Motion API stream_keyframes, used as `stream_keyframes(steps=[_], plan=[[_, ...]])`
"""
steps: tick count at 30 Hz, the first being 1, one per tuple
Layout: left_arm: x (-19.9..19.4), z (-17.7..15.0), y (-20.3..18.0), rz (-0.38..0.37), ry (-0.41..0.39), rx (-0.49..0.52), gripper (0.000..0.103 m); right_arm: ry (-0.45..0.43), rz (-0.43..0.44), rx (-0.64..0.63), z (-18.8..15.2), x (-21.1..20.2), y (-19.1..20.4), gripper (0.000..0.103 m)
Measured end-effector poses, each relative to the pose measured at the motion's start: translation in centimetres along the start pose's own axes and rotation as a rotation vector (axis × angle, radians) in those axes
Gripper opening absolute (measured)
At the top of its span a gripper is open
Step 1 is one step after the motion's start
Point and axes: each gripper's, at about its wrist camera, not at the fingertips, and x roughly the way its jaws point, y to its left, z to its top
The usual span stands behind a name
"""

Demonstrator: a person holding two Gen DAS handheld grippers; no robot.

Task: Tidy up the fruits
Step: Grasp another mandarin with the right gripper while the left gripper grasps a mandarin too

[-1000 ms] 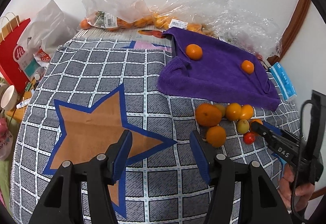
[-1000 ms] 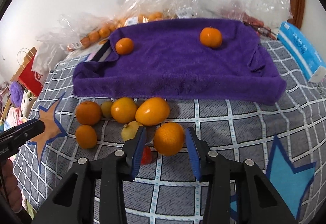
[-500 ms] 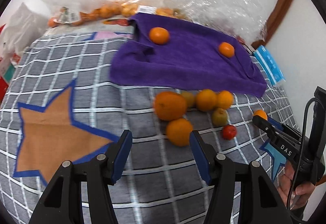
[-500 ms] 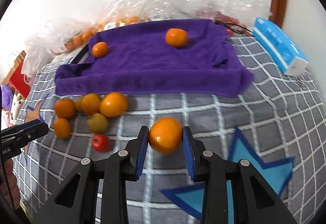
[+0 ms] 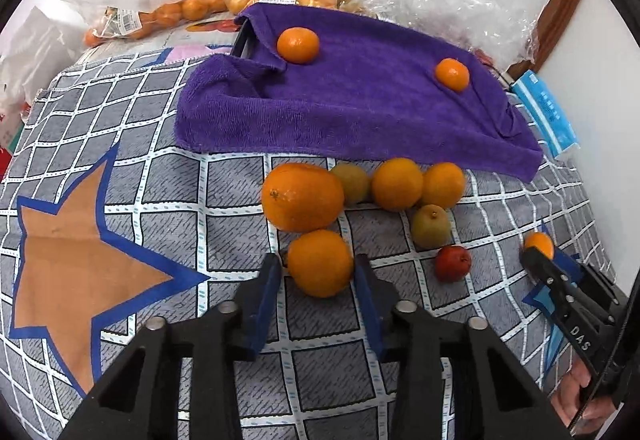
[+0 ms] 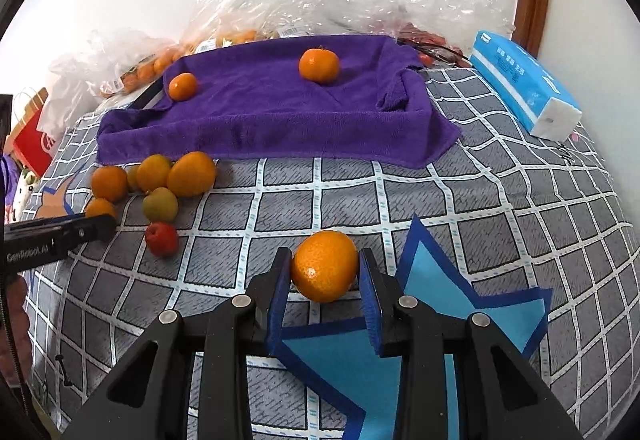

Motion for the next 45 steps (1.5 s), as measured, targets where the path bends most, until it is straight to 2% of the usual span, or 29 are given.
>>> stream_keyframes(steps=[4,14,18,33,45], plan=[[-0.1,-0.1,0.1,-0.016,0.007,-0.006,0.031,-0.004,0.003,0.002,-0.1,-0.2,0.1,0.033],[0.2,-0.4,-0.5,-0.002,0.011,0.012,0.031,-0.008,-0.007,-0.005,-0.5,-1.3,0.4,0.033],[-0.3,-0.7,-0.3,-0.025,0.008,0.010,0.031,-0.015,-0.014,-0.010,-0.4,-1.8,0.7,0.033],[-5.1,-1.8,-1.3,-0.039,-0.062,0.031,0.031,-0.082,-0.003,-0.015,0.3,-5.6,2.2,0.033],[-8.9,-1.0,-1.8,-0.059,-0.128,0.034,0.031,-0.141,-0.020,0.002,1.6,-8.8,1.9,0.033]])
